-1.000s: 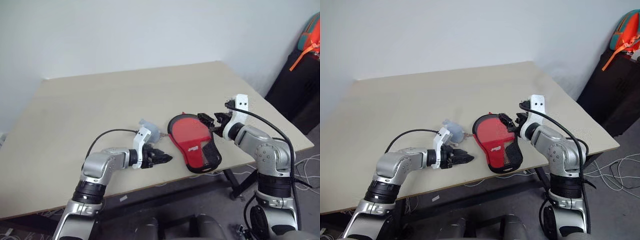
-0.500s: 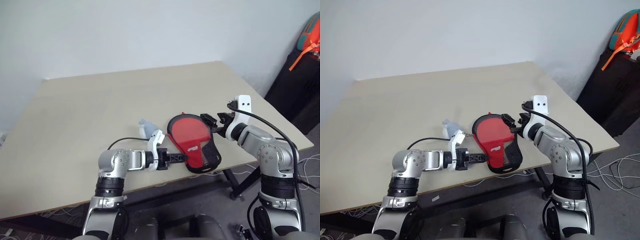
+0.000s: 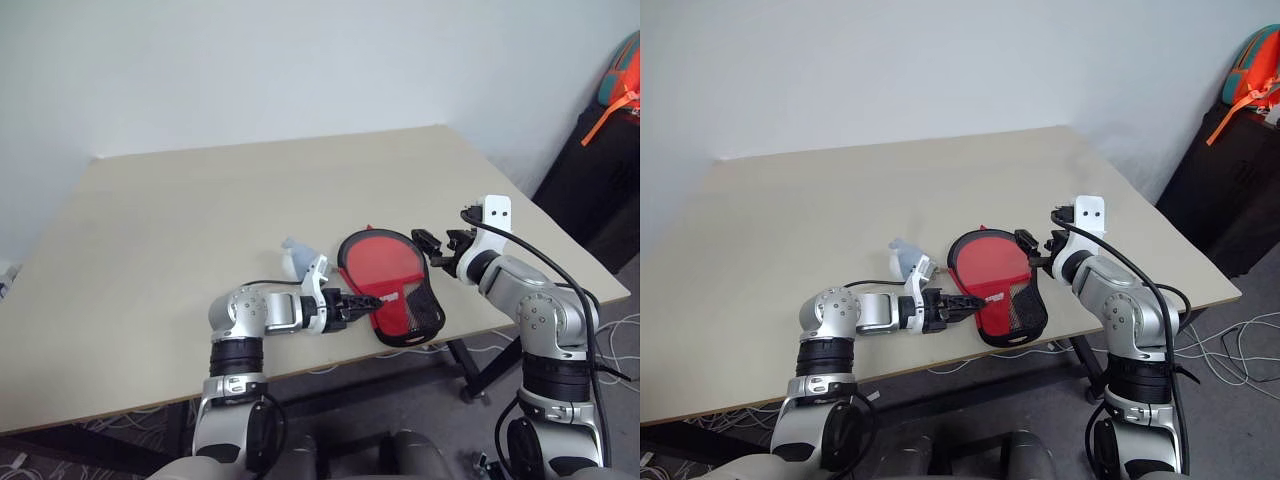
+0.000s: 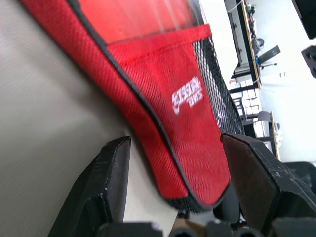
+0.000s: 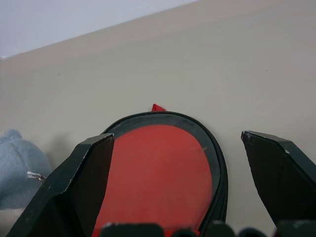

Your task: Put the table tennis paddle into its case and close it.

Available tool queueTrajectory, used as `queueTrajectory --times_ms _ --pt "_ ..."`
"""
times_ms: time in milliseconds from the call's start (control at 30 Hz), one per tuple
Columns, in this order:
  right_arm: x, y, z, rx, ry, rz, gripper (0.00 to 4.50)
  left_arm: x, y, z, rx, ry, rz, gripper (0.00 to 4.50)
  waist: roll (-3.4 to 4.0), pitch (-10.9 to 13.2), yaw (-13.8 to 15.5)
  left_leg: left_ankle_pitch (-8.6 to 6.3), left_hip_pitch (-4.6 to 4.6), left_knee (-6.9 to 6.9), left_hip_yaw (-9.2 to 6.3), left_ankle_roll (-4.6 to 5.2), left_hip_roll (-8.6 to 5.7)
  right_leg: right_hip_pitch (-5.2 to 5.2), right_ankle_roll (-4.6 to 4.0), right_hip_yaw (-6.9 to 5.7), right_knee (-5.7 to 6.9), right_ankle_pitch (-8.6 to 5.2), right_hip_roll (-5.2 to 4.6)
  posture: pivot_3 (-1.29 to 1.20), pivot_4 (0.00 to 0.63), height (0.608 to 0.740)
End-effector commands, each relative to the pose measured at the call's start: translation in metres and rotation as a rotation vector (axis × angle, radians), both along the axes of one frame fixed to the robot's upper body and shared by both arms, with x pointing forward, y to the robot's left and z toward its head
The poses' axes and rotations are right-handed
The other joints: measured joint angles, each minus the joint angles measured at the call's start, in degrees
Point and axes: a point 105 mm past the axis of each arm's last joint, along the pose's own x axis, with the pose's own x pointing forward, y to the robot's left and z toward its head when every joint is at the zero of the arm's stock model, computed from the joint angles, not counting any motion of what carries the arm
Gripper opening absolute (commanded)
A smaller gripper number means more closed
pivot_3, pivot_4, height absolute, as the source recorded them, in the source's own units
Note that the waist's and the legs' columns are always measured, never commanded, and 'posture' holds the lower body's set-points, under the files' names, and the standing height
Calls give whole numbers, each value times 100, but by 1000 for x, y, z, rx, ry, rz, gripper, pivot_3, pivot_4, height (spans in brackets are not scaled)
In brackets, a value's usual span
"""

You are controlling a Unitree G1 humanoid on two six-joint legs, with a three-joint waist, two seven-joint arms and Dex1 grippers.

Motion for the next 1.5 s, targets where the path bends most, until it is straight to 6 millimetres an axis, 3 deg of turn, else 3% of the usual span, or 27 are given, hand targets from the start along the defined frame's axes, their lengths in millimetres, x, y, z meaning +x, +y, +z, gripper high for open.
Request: queueTrajectory --times_ms 33,367,467,667,1000,1300,1500 --pt "2 1 15 6 -56 5 4450 7 -15 10 -31 -13 -7 3078 0 0 -2 0 0 0 -1 0 0 0 0 -1 0 0 0 0 0 724" --pt "2 0 13 -3 -55 -9 4450 6 -36 17 -114 31 -53 3078 -1 1 -4 -1 -2 0 -2 2 0 -2 1 -1 -1 0 1 0 0 724" --pt "2 -2 13 -3 -55 -20 4495 9 -33 18 -113 19 -34 2532 -2 1 -10 -1 -2 1 -2 2 0 -2 1 -1 -1 0 1 0 0 724" --pt "3 -5 12 -5 -52 -35 4495 5 -30 17 -90 -9 -48 561 -2 1 -10 -2 -3 0 -2 4 2 -3 0 -1 0 -1 2 0 0 724" --pt "6 -4 14 3 -56 -43 4495 3 -17 25 -133 56 -19 561 -3 2 -12 -4 -3 0 -3 7 3 -5 0 -1 0 -1 3 0 0 724" --pt "7 0 15 9 -59 -34 4495 -8 1 20 -108 78 -42 561 -3 2 -12 -4 -4 -1 -4 6 4 -6 0 -1 1 -1 3 0 0 724" --pt "7 -1 14 5 -57 -35 4495 -28 7 21 -95 56 -137 561 -3 2 -12 -2 -4 -1 -3 1 5 -7 0 1 2 -1 3 0 0 724"
